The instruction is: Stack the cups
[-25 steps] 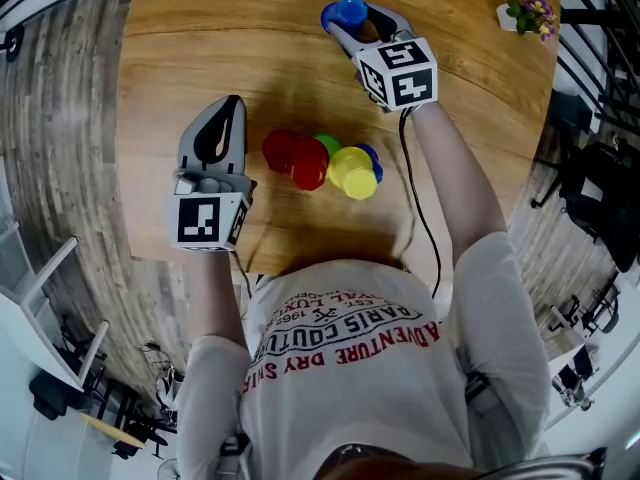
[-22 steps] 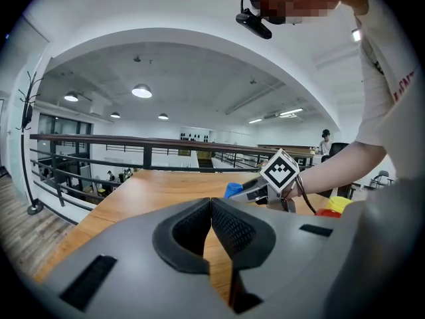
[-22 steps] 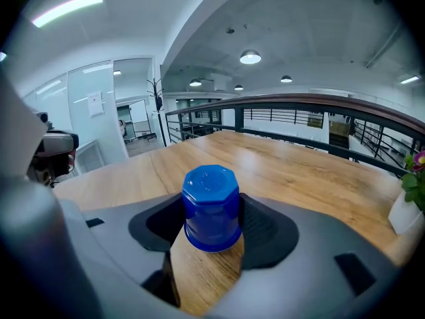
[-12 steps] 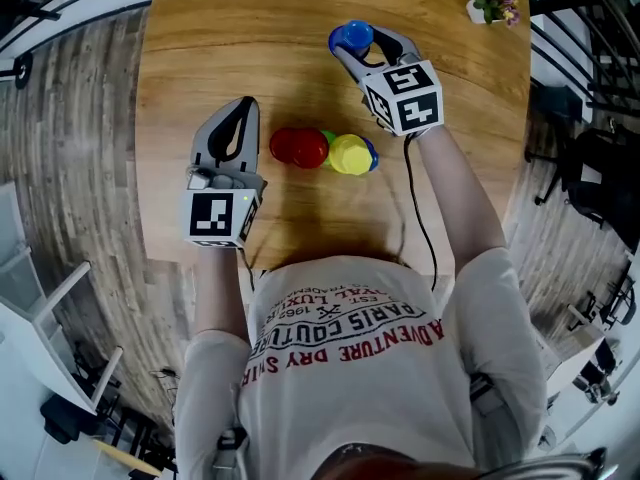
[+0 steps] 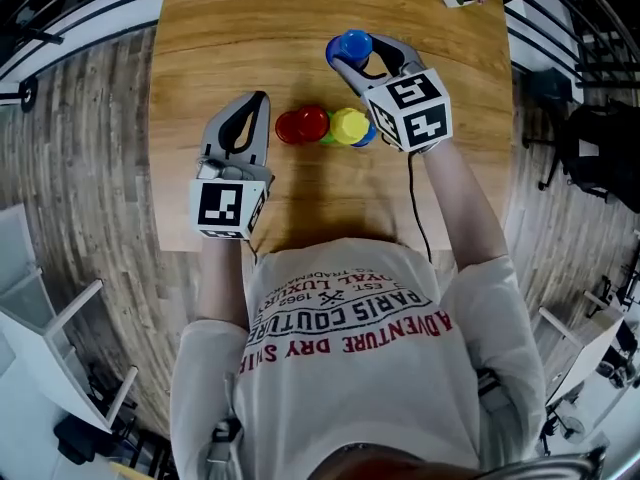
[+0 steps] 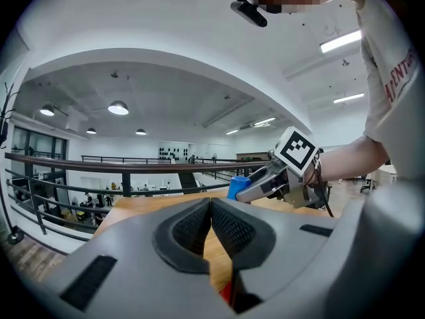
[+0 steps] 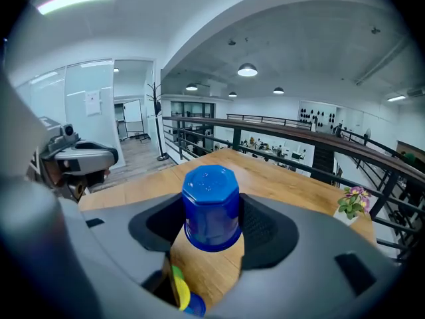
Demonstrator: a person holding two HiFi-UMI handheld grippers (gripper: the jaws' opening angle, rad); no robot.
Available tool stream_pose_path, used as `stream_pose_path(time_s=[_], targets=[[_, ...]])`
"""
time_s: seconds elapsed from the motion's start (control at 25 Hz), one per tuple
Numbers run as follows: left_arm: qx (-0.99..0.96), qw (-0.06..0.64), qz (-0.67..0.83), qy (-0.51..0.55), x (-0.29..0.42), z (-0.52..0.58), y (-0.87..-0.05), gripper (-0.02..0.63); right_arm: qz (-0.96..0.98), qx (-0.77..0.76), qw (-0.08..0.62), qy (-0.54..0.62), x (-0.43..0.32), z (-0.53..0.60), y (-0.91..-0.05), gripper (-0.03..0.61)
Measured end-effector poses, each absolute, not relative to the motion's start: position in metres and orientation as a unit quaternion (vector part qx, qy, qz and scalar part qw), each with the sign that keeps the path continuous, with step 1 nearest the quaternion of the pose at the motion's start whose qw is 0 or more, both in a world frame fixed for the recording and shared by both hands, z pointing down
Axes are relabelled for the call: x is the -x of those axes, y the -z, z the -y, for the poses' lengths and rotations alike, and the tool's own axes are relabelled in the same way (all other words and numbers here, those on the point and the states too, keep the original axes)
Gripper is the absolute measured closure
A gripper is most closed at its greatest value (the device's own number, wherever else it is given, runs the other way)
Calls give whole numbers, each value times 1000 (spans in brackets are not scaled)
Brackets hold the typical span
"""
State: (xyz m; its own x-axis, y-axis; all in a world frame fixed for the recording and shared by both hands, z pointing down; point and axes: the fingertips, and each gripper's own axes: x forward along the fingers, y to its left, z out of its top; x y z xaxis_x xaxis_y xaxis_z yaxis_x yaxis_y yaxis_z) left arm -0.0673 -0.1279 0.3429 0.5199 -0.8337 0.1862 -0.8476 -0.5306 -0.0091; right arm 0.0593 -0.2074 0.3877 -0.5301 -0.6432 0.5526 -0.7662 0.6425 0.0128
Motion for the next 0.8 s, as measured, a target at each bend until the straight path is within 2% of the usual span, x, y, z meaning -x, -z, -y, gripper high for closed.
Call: stream_pose_path(time_s=[0.44, 0.8], targets=[[-887, 31, 454, -82, 66, 87, -333, 597, 856, -396, 298, -146, -49, 136, -387, 316], [-893, 27, 441, -82, 70, 67, -333, 597, 846, -408, 300, -170, -44, 109, -397, 316]])
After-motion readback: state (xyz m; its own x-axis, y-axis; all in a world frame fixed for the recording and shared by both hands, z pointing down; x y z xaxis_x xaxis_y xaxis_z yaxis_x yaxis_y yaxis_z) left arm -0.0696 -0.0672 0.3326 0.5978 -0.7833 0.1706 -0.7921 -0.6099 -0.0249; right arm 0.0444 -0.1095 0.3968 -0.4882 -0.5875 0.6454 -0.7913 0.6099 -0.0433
